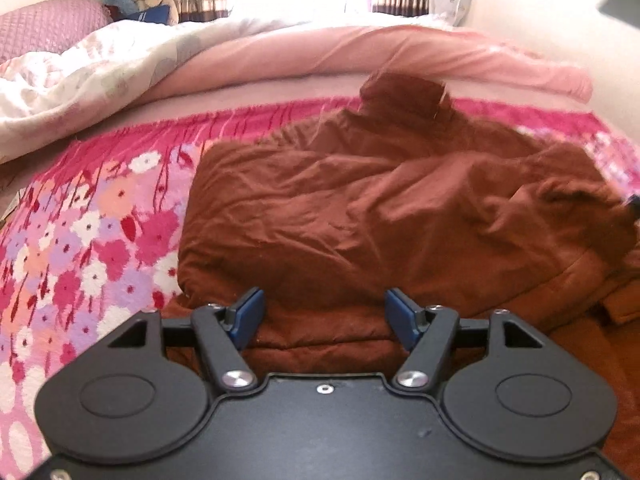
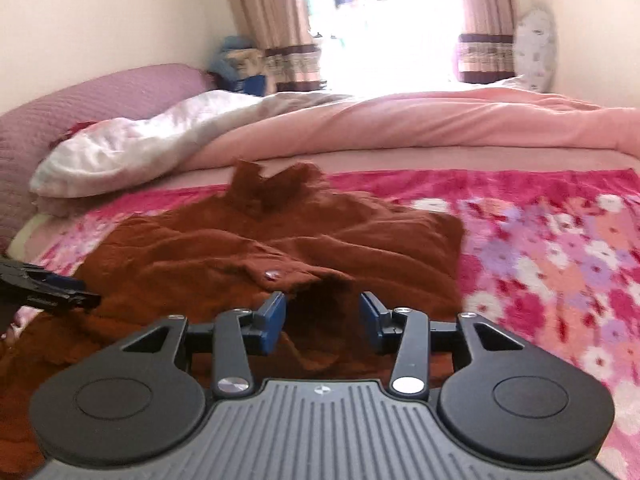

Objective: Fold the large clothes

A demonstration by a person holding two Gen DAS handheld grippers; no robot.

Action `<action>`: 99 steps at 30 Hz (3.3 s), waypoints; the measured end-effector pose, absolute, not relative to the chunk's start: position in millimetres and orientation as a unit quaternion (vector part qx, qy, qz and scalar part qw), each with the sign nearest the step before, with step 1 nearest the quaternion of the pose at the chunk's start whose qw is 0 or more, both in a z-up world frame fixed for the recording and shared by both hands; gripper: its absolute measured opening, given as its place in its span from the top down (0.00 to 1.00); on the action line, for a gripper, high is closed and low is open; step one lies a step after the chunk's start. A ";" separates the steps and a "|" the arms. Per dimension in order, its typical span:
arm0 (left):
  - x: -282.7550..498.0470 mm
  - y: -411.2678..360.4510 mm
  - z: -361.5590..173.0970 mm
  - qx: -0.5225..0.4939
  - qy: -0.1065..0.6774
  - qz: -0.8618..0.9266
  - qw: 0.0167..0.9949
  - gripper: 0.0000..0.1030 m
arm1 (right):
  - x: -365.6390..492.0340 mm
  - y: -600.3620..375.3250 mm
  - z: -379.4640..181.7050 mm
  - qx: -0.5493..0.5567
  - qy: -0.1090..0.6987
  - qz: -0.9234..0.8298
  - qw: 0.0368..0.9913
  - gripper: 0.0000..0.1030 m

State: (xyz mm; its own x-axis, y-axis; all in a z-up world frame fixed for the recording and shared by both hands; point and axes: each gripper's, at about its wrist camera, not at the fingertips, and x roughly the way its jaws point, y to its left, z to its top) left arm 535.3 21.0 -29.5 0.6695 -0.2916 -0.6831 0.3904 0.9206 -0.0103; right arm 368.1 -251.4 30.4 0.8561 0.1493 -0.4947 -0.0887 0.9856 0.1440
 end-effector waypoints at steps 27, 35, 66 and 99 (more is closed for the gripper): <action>550.1 25.9 -37.4 0.061 0.382 -0.164 0.907 0.33 | 379.9 -252.3 21.4 0.032 0.264 0.043 0.963 0.98; 559.6 25.9 -54.9 0.058 0.402 -0.157 0.900 0.27 | 387.2 -248.5 -1.4 0.023 0.312 0.030 0.949 0.80; 374.1 114.4 -38.7 0.091 0.386 -0.148 0.906 0.21 | 221.7 -249.2 32.6 -0.027 0.290 0.037 0.956 0.57; 324.7 181.9 -68.1 -0.131 0.436 -0.155 0.877 0.84 | 108.6 -311.3 -31.9 0.124 0.291 0.019 0.948 0.85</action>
State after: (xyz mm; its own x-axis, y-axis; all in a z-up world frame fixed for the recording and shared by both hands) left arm 324.7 181.9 -68.1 0.5712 -0.3856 -0.7246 0.1577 0.9179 -0.3642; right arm 108.6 -311.3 -31.9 0.8299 0.1084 -0.5472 0.0357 0.9686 0.2460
